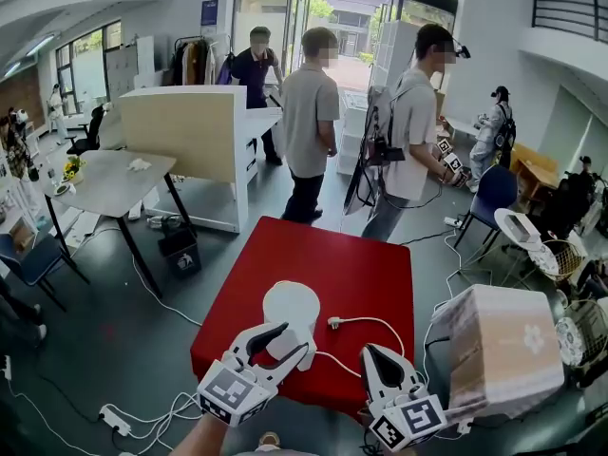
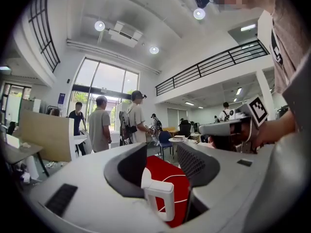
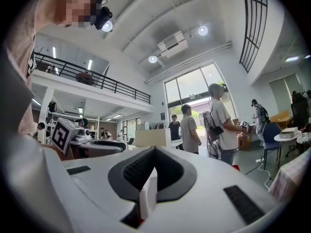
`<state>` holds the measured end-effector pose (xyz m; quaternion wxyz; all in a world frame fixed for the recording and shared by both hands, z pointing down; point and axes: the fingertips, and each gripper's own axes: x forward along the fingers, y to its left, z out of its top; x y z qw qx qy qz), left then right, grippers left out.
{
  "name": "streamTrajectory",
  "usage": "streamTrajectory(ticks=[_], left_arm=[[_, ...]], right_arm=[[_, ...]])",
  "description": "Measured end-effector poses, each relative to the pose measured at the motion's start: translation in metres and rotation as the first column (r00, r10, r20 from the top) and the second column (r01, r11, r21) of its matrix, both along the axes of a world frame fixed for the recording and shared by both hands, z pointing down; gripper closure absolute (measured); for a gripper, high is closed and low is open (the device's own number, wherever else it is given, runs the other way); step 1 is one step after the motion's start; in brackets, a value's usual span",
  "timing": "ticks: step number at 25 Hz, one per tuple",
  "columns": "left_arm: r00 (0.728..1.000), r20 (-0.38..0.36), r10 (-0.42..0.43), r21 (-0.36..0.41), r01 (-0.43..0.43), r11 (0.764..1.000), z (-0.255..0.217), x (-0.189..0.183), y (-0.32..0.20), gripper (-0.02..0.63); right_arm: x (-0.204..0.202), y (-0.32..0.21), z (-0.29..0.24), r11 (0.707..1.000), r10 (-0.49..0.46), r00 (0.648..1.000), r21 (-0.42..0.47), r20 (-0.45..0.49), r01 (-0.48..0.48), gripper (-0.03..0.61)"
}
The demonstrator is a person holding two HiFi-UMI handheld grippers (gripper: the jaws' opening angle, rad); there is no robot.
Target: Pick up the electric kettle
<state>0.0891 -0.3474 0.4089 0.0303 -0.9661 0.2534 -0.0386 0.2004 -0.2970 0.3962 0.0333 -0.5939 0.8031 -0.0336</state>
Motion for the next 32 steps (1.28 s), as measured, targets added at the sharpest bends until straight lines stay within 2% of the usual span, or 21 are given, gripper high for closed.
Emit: streamTrajectory(ticks=[4, 12, 21, 32], left_arm=[[0.999, 0.034, 0.024, -0.028, -0.023, 0.999, 0.031, 0.004, -0.001, 0.416], [0.998, 0.043, 0.044, -0.137, -0.038, 0.990, 0.111, 0.008, -0.007, 0.417], [0.994, 0.077, 0.072, -0.163, -0.058, 0.985, 0.143, 0.021, -0.015, 0.416], [0.987, 0.077, 0.140, -0.195, -0.123, 0.973, 0.161, 0.055, -0.023, 0.417]], right_arm=[[0.003, -0.002, 0.004, 1.000, 0.010, 1.000, -0.011, -0.013, -0.011, 0.568], [0.011, -0.007, 0.013, 0.999, 0.026, 0.999, -0.037, -0.025, -0.026, 0.568], [0.017, -0.017, 0.023, 0.997, 0.035, 0.999, -0.066, -0.026, -0.036, 0.568], [0.032, -0.017, 0.030, 0.992, 0.077, 0.996, -0.099, -0.036, -0.081, 0.568]])
